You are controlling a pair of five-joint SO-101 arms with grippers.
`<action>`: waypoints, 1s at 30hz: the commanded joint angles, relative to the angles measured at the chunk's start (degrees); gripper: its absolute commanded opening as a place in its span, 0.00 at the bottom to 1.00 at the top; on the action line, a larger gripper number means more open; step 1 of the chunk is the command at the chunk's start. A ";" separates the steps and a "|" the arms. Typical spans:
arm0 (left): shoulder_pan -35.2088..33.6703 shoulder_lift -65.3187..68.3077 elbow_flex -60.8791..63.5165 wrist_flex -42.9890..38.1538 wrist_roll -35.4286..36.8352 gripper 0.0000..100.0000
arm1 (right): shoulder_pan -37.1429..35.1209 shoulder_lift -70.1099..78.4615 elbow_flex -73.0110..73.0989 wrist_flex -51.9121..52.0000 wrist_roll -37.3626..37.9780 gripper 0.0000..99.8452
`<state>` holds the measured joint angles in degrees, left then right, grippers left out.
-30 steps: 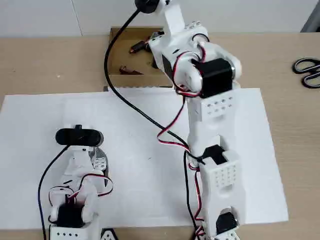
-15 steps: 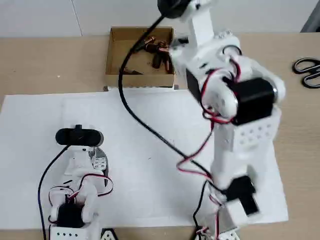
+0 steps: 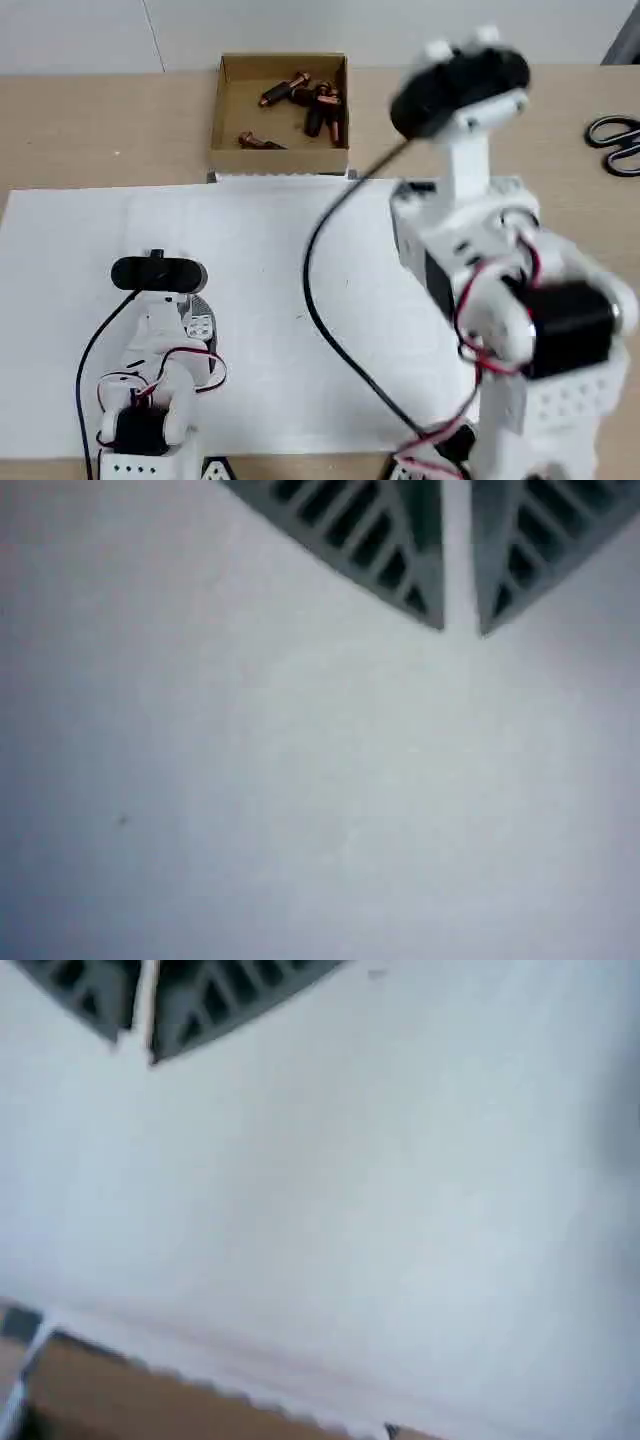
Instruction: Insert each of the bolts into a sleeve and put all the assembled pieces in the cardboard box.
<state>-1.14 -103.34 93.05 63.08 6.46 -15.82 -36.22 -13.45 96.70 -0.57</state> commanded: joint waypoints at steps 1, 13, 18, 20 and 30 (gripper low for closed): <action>-0.35 -0.35 -0.48 0.00 0.09 0.01 | 2.77 -9.01 11.25 -2.15 -2.81 0.00; -0.35 -0.44 -0.48 0.00 0.09 0.01 | 5.49 -39.52 56.79 -18.86 -3.96 0.00; -0.35 -0.44 -0.48 0.00 0.09 0.01 | 5.41 -47.96 68.13 -21.41 -3.96 0.00; -0.35 -0.44 -0.48 0.00 0.09 0.01 | 5.41 -50.42 72.53 -22.64 -3.87 0.00; -0.35 -0.44 -0.48 0.00 0.09 0.01 | 5.32 -60.62 88.35 -25.54 -3.60 0.00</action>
<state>-1.14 -103.34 93.05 63.08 6.46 -10.64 -94.59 73.23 72.53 -4.00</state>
